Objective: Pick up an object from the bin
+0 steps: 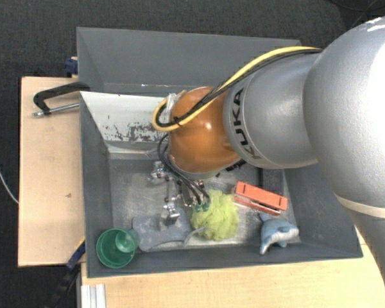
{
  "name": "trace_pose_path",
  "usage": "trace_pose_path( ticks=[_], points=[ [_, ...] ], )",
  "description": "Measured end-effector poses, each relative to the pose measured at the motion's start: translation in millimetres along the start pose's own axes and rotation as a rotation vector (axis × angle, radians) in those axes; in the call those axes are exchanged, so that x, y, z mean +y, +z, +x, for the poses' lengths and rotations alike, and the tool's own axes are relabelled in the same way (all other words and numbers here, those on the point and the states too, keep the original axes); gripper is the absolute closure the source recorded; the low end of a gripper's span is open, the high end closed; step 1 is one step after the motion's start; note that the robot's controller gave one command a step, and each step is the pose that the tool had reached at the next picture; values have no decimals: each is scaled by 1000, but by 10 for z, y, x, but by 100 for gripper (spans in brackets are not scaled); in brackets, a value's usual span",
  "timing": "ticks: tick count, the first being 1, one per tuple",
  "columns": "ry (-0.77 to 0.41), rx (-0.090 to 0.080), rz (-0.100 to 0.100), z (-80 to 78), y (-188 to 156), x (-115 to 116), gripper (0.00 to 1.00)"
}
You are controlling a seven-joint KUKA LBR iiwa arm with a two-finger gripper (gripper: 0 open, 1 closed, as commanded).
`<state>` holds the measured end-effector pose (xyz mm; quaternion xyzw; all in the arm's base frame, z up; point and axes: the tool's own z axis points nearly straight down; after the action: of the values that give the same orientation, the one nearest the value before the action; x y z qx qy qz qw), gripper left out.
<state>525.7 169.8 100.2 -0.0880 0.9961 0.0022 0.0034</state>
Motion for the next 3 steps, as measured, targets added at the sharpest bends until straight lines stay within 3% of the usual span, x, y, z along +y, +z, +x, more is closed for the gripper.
trace_pose_path(
  ticks=[1,2,3],
  points=[
    [-121,6,2,215,-56,-242,0],
    [-189,3,2,257,-140,-277,0],
    [-204,4,4,182,218,305,0]
  ],
)
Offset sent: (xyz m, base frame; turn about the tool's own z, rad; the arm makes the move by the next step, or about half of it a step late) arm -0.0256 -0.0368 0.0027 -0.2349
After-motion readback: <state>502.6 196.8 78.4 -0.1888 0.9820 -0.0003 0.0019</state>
